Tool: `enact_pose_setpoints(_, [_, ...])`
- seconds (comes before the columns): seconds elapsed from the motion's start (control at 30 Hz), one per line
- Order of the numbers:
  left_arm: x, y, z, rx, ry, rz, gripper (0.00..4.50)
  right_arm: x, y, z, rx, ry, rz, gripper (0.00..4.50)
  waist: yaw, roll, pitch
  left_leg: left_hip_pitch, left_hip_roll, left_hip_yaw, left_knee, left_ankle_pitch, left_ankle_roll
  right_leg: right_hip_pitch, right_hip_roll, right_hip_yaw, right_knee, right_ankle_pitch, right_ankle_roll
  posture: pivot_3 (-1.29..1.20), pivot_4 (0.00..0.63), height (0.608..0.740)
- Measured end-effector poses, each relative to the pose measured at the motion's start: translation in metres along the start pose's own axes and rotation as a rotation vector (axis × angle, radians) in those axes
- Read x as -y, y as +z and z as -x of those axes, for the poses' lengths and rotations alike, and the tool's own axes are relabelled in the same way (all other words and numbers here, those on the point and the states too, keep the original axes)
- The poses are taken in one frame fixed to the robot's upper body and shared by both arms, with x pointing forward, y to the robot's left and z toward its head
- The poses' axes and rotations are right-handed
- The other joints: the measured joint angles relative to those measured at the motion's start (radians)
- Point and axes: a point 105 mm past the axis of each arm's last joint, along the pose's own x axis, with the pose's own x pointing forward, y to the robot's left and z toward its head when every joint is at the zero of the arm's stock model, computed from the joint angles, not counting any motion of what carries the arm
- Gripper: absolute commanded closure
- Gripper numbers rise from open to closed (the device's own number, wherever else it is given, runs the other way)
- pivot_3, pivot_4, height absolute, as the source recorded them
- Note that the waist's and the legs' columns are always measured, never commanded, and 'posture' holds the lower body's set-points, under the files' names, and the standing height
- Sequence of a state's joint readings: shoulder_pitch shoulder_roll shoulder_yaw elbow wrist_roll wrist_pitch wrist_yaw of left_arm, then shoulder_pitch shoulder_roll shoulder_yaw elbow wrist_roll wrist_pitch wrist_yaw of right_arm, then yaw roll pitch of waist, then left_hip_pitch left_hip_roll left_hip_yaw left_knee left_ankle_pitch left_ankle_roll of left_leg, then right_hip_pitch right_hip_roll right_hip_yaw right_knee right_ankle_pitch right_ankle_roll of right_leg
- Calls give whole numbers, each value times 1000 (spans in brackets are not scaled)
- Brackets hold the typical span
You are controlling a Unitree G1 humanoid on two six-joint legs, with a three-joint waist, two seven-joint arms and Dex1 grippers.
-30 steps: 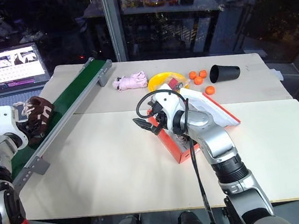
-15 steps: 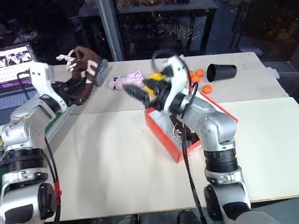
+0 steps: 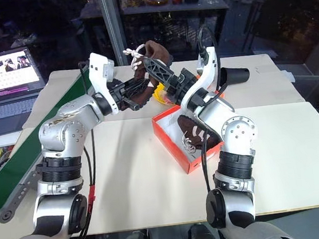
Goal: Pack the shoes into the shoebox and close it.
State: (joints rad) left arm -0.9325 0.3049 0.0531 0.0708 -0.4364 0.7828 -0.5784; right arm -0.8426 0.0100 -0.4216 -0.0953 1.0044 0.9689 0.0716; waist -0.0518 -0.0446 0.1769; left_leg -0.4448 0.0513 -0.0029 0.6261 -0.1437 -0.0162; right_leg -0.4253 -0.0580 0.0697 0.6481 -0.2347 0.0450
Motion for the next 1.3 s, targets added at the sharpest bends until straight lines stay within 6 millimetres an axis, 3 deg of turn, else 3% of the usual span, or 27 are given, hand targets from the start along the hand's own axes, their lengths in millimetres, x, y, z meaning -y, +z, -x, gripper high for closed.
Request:
enact_pose_setpoints(0.23, [4,2,-3,-24,0,16,4113,3,1,0,4,-16,1,0,5,0,0,-1,0,0,0,0,0,0,0,0,-1,0,0,0,150,740])
enact_pose_setpoints(0.43, [4,18,-3,-12,1,-20,4113,0,11,2,32,1,17,0,7,1,1,-1,0,0,0,0,0,0,0,0,-1,0,0,0,150,740])
enact_pose_setpoints(0.7, [-18,38,7,36,39,-113,4113,19,21,20,8,-73,44,0,6,3,2,-1,0,0,0,0,0,0,0,0,-1,0,0,0,150,740])
enact_pose_setpoints(1.1, [25,38,-8,46,-85,-64,4113,17,10,14,-29,-44,30,0,7,3,2,-1,0,0,0,0,0,0,0,0,-2,0,0,0,150,740])
enact_pose_setpoints(1.3, [29,28,-5,16,-71,-11,4113,25,13,12,-14,-57,24,0,4,4,2,-1,0,0,0,0,0,0,0,0,-2,0,0,0,150,740])
